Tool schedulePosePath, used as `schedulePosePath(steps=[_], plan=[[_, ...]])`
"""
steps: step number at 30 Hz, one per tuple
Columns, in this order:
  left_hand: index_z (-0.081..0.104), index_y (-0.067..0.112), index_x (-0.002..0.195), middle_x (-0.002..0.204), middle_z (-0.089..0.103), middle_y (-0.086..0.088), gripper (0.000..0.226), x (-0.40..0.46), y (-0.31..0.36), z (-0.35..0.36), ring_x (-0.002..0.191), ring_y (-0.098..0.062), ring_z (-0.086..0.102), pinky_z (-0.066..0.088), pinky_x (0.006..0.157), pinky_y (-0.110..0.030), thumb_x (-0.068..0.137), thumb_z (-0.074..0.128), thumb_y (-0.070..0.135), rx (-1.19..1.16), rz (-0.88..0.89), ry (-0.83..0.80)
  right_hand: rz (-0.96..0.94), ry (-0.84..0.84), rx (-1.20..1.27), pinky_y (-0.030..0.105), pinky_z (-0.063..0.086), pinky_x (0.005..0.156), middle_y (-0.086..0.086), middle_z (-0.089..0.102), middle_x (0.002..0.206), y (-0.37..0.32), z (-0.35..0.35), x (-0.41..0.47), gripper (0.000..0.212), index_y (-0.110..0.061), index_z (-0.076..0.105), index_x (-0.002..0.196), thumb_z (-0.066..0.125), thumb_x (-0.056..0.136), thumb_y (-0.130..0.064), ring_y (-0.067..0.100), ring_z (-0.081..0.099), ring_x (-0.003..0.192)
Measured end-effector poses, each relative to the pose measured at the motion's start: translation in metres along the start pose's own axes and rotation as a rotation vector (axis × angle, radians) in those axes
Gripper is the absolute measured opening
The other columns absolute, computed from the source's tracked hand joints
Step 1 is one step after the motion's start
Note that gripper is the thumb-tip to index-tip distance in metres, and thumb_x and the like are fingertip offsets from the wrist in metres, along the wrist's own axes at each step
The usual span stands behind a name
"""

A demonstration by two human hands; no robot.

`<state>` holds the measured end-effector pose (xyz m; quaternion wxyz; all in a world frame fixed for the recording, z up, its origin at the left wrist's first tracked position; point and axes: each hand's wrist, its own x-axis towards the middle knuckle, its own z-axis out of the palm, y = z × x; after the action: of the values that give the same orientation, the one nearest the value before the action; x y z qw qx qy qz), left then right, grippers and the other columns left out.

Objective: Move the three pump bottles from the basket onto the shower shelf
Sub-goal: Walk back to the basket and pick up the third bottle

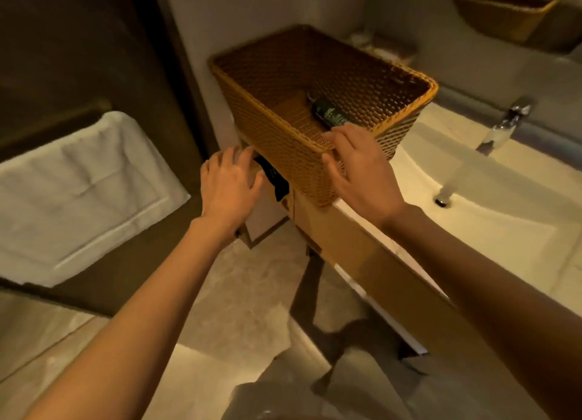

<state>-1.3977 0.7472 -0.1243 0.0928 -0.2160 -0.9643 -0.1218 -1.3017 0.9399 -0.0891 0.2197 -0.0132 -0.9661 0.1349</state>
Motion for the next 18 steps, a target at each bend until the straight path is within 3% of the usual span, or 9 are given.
schedulePosePath(steps=[7,13,18], plan=[[0.040,0.018,0.138,0.140,0.046,-0.014,0.051,0.050,0.050,-0.011,0.127,-0.035,0.041,0.033,0.105,-0.049,0.093,0.042,0.043,0.019,-0.051,0.131,-0.077,-0.009,0.099,0.034,0.029,0.110,0.010,0.053,0.132,0.058,-0.011,0.075,0.039,-0.008,0.052,0.130,0.044,0.097,-0.028,0.024,0.040,0.130],[0.040,0.019,0.139,0.144,0.042,-0.012,0.053,0.111,0.062,-0.009,0.132,-0.032,0.036,0.029,0.108,-0.047,0.093,0.042,0.043,0.023,-0.075,0.142,-0.062,-0.070,0.101,0.034,0.028,0.109,0.011,0.050,0.136,0.091,0.016,0.142,0.044,-0.008,0.046,0.134,0.046,0.096,-0.030,0.024,0.039,0.129],[0.036,0.019,0.141,0.147,0.037,-0.009,0.054,0.164,0.054,0.007,0.135,-0.030,0.030,0.023,0.112,-0.045,0.093,0.042,0.043,0.011,-0.036,0.097,0.032,-0.226,0.065,0.041,0.029,0.111,0.013,0.041,0.144,0.115,0.061,0.192,0.053,-0.011,0.037,0.141,0.048,0.094,-0.032,0.029,0.034,0.134]])
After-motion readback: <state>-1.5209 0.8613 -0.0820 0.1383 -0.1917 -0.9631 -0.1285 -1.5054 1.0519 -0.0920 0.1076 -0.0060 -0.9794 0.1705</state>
